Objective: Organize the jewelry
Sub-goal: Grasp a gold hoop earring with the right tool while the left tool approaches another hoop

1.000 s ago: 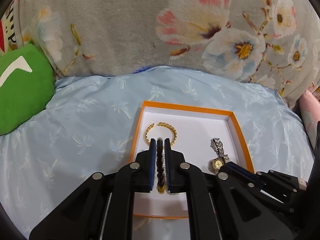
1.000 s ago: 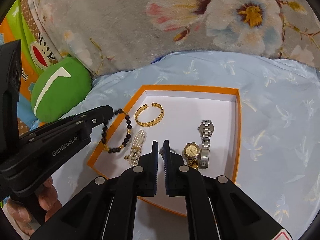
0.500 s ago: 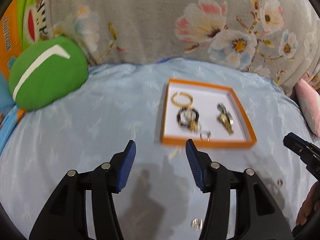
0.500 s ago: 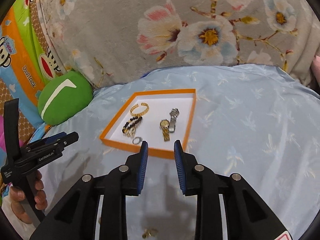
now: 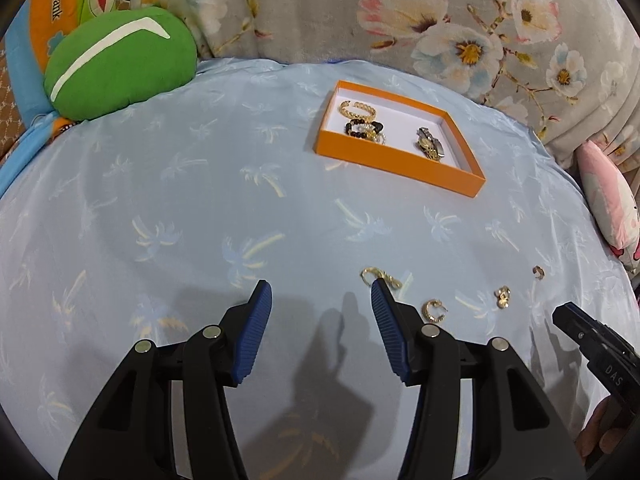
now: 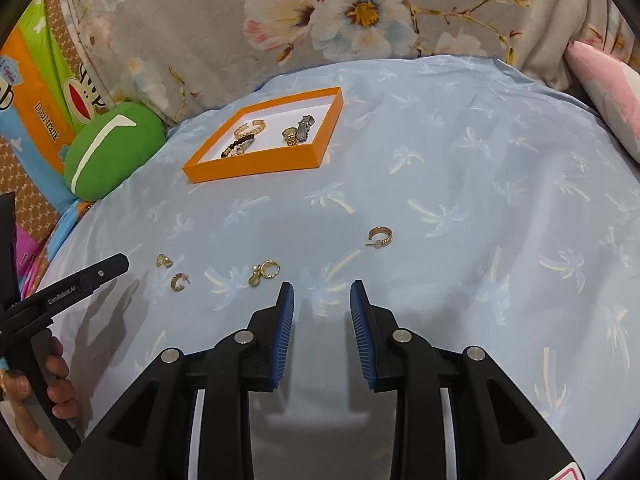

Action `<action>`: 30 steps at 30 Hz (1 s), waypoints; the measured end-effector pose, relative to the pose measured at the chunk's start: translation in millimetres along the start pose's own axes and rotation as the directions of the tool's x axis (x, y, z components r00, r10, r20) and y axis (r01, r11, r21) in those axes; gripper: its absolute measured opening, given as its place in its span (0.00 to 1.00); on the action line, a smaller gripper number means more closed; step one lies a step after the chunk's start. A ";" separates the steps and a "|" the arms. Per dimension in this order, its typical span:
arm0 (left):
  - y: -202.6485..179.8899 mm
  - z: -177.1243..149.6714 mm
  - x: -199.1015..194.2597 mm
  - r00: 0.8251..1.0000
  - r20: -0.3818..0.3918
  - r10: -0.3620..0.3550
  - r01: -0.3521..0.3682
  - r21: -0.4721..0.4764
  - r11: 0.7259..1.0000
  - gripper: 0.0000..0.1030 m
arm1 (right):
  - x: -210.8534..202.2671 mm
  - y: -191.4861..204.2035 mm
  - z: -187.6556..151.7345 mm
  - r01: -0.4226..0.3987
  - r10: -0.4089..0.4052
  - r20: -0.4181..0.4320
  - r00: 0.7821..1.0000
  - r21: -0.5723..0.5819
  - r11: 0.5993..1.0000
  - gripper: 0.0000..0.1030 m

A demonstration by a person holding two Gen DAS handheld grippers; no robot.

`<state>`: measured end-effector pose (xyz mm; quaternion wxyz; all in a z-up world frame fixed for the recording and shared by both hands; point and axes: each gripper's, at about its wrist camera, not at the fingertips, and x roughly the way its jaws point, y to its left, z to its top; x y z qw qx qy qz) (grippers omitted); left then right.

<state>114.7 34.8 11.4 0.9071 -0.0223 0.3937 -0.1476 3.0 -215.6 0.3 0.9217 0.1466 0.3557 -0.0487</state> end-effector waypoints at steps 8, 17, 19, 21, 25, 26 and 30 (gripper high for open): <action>-4.3 -8.4 -1.9 1.000 0.015 0.027 -0.027 0.018 0.999 0.50 | 3.9 9.6 -2.0 -0.025 0.025 -0.016 1.000 0.002 1.000 0.28; -6.9 -8.4 -1.5 1.000 0.010 0.003 -0.004 0.035 0.999 0.50 | 7.8 16.9 -2.6 -0.035 0.035 -0.025 0.999 0.005 0.999 0.28; -9.5 -8.9 -2.2 1.000 0.014 0.002 -0.003 0.045 0.999 0.52 | 10.0 19.2 -1.9 -0.043 0.043 -0.031 0.999 0.003 0.999 0.28; -10.4 -9.0 -2.9 1.000 0.019 0.005 -0.006 0.052 0.999 0.56 | 12.9 22.0 -0.4 -0.053 0.053 -0.038 0.998 0.004 0.999 0.28; -8.4 -8.1 -1.6 1.000 0.011 0.002 -0.003 0.037 0.999 0.56 | 15.4 22.1 4.4 -0.031 0.031 -0.029 0.999 0.005 0.999 0.28; -7.3 -7.7 -1.3 1.000 0.008 0.001 -0.001 0.029 1.000 0.56 | 14.3 16.9 6.3 -0.009 0.010 -0.019 1.000 0.017 1.000 0.28; -2.2 -6.9 0.8 1.000 -0.001 -0.009 0.009 0.006 1.000 0.56 | 15.0 -13.3 12.8 0.059 -0.058 -0.009 0.998 0.088 0.994 0.28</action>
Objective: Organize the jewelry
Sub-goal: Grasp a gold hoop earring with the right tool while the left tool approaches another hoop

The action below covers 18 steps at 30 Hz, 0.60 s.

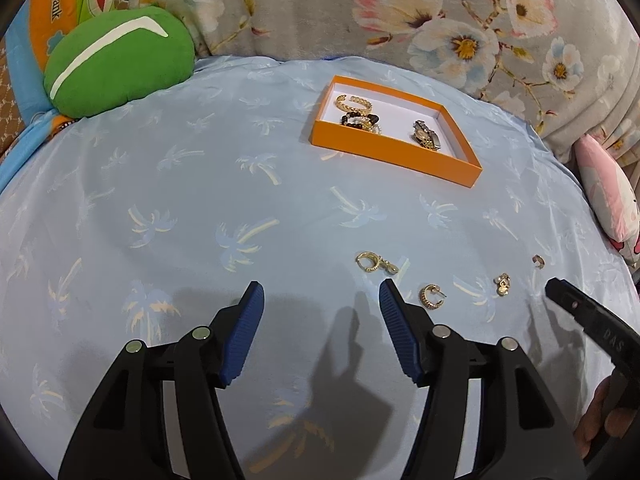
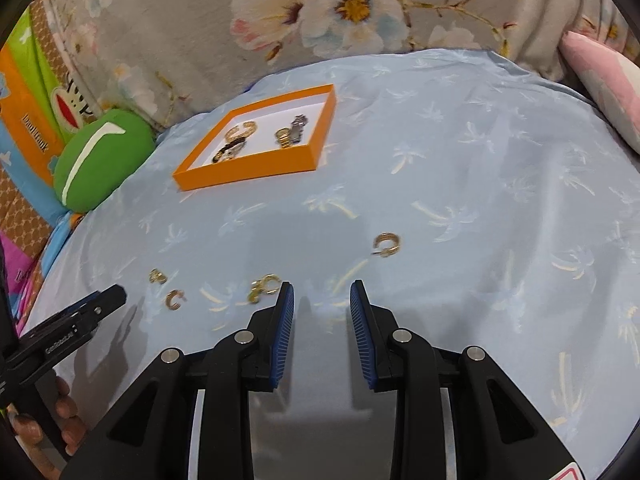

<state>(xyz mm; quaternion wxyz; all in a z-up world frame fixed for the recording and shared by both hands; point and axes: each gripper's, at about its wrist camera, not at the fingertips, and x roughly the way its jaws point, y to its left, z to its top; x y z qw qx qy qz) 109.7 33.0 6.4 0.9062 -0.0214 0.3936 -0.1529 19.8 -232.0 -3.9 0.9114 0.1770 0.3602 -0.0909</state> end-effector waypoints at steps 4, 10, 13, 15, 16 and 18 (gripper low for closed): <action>1.5 0.2 1.4 1.000 -0.004 -0.005 0.005 -0.008 1.000 0.56 | 10.7 -20.7 10.9 0.033 -0.033 -0.019 0.999 0.042 0.999 0.28; 1.7 0.1 2.5 1.000 -0.007 -0.002 0.002 -0.009 1.000 0.56 | 29.3 -19.2 24.3 0.042 -0.041 -0.043 0.998 0.021 0.999 0.28; 1.8 -0.2 3.0 1.000 -0.008 -0.004 0.004 -0.011 1.000 0.56 | 39.2 -13.1 29.5 0.063 -0.064 -0.061 0.996 -0.009 0.998 0.28; 1.6 -0.3 3.3 1.000 -0.009 -0.004 0.004 -0.010 1.000 0.56 | 43.4 -9.3 31.7 0.082 -0.084 -0.068 0.994 -0.023 0.996 0.28; 1.5 -0.4 3.8 1.000 -0.010 -0.005 0.005 -0.010 1.000 0.56 | 45.2 -6.9 32.6 0.098 -0.101 -0.070 0.992 -0.035 0.995 0.28; 1.4 -0.9 4.8 1.000 -0.012 -0.007 0.007 -0.011 1.000 0.56 | 46.9 -2.1 32.9 0.126 -0.130 -0.071 0.989 -0.061 0.990 0.28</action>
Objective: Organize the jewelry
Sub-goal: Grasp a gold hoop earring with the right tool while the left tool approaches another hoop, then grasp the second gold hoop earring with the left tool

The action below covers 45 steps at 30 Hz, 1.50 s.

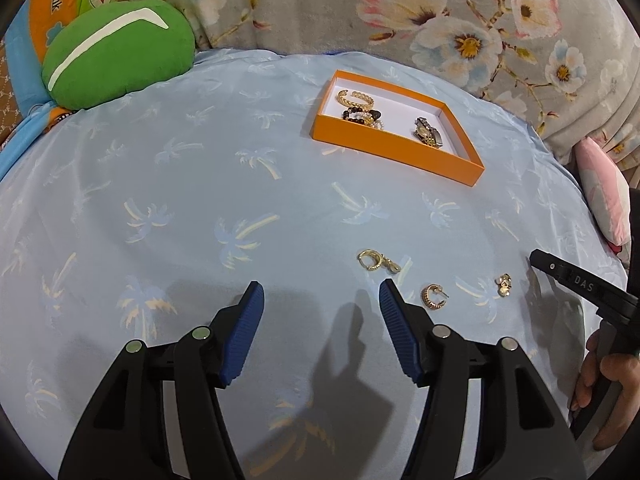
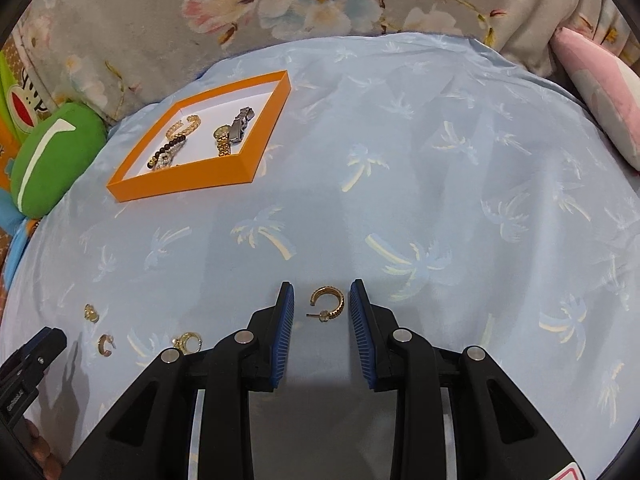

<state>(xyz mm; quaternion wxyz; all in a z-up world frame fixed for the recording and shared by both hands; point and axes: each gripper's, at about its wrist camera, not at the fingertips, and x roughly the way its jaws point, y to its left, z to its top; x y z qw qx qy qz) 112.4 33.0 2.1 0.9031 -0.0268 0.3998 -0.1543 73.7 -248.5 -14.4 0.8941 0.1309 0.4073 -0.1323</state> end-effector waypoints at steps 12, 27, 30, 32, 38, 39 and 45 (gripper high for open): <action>-12.3 -4.7 -3.7 1.000 0.013 -0.003 0.003 0.043 0.999 0.58 | -3.6 -3.3 -1.9 -0.004 0.004 0.007 1.000 0.014 1.000 0.15; -77.7 -6.4 20.5 0.998 -0.064 -0.014 0.024 0.159 0.987 0.39 | -16.9 -15.6 -17.2 -0.074 0.074 0.015 0.997 0.060 0.995 0.15; -84.7 -4.9 24.7 0.998 -0.060 0.017 -0.006 0.185 0.983 0.39 | -15.8 -17.7 -17.3 -0.086 0.086 0.012 0.996 0.072 0.994 0.15; -89.2 -4.3 27.6 0.997 -0.060 0.041 -0.028 0.204 0.978 0.39 | -15.7 -18.4 -17.5 -0.091 0.090 0.012 0.996 0.075 0.993 0.16; -85.2 -3.8 25.8 0.996 -0.051 0.075 -0.064 0.205 0.977 0.19 | -15.7 -20.2 -18.0 -0.106 0.105 0.016 0.994 0.089 0.990 0.16; -82.9 -3.9 24.9 0.996 -0.050 0.074 -0.063 0.200 0.978 0.19 | -15.7 -20.4 -18.0 -0.109 0.108 0.017 0.994 0.090 0.990 0.16; -65.1 -5.9 10.6 0.999 -0.035 0.010 -0.005 0.130 0.992 0.19 | -18.2 -21.7 -18.8 -0.120 0.117 0.033 0.993 0.093 0.988 0.16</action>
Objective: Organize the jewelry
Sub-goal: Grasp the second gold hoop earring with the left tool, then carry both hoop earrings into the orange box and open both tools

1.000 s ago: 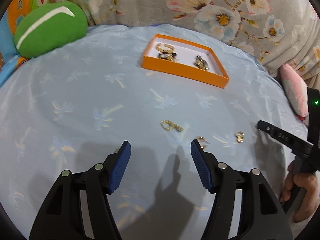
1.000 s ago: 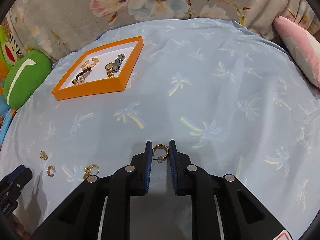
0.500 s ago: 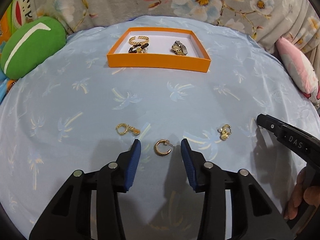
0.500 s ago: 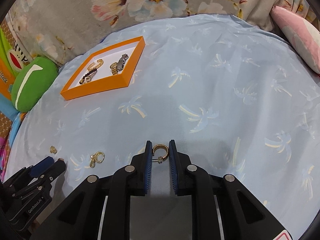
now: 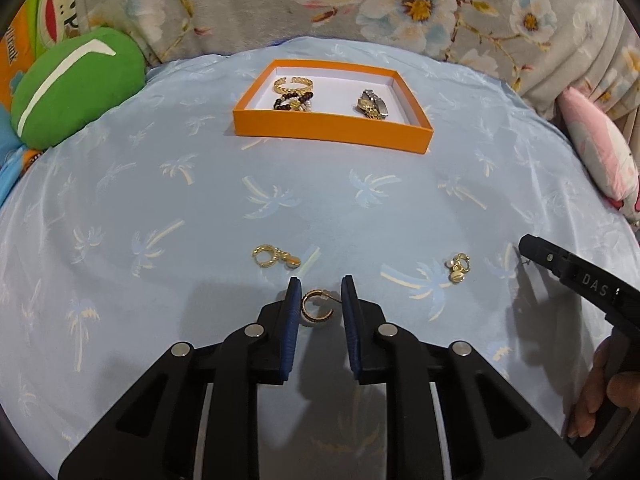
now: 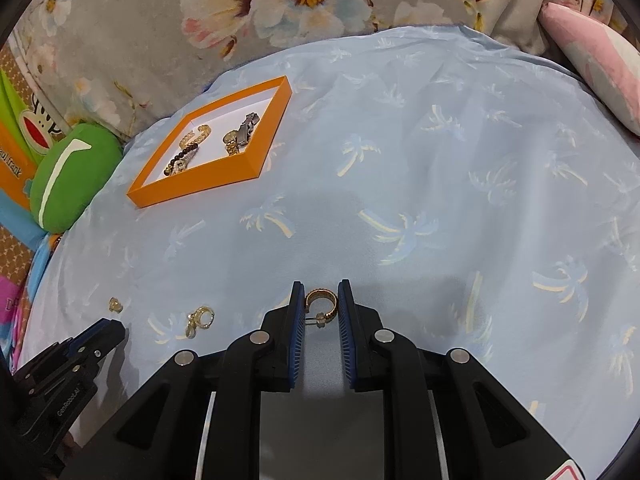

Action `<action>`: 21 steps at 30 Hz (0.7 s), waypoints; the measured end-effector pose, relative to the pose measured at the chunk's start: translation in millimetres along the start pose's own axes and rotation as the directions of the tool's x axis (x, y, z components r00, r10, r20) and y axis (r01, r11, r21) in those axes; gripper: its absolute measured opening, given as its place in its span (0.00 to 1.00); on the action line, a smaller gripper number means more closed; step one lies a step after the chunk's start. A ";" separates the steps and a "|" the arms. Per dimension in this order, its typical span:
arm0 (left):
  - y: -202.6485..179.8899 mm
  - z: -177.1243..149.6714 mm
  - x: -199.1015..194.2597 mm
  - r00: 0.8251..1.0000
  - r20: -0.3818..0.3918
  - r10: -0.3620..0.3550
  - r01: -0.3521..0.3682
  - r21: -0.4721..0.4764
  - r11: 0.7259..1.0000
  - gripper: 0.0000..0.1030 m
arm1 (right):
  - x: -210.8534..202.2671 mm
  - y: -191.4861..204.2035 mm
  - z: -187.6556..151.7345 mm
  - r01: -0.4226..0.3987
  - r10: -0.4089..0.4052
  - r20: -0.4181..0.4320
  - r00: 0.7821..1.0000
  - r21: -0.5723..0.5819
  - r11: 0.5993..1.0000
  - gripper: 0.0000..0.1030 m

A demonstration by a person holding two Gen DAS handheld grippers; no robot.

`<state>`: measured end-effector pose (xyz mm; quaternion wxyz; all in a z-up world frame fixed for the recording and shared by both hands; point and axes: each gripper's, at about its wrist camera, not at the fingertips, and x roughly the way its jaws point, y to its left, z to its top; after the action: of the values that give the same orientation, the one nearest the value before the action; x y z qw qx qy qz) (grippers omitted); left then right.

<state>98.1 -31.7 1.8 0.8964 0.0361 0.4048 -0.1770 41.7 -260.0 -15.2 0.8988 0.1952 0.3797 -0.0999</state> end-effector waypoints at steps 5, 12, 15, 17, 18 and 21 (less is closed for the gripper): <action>6.7 5.2 -11.1 1.000 0.017 -0.015 0.016 -0.024 1.000 0.19 | -6.5 6.0 -0.6 -0.008 0.009 0.029 1.000 -0.021 1.000 0.16; 14.4 38.1 -27.2 0.997 0.068 -0.039 0.040 -0.020 0.999 0.19 | -19.5 19.7 20.4 -0.070 0.073 0.057 0.996 -0.048 0.996 0.16; 19.2 62.8 -24.5 0.995 0.093 -0.040 0.041 -0.006 0.999 0.19 | -17.4 29.7 45.5 -0.098 0.103 0.069 0.992 -0.074 0.992 0.15; 20.7 80.3 -19.1 0.993 0.119 -0.016 0.015 0.009 1.000 0.19 | -14.0 39.2 63.3 -0.103 0.113 0.089 0.990 -0.103 0.989 0.15; 21.5 90.7 -14.5 0.991 0.131 -0.004 0.002 0.016 1.000 0.19 | -10.4 45.3 73.1 -0.103 0.115 0.096 0.989 -0.120 0.987 0.15; 23.9 119.0 2.8 0.989 0.146 0.014 -0.018 0.023 1.000 0.19 | 5.7 62.3 98.1 -0.109 0.126 0.108 0.986 -0.156 0.982 0.15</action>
<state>192.9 -34.9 77.5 0.9244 0.0371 0.3360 -0.1769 129.1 -245.7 60.1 0.9361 0.1429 0.3202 -0.0290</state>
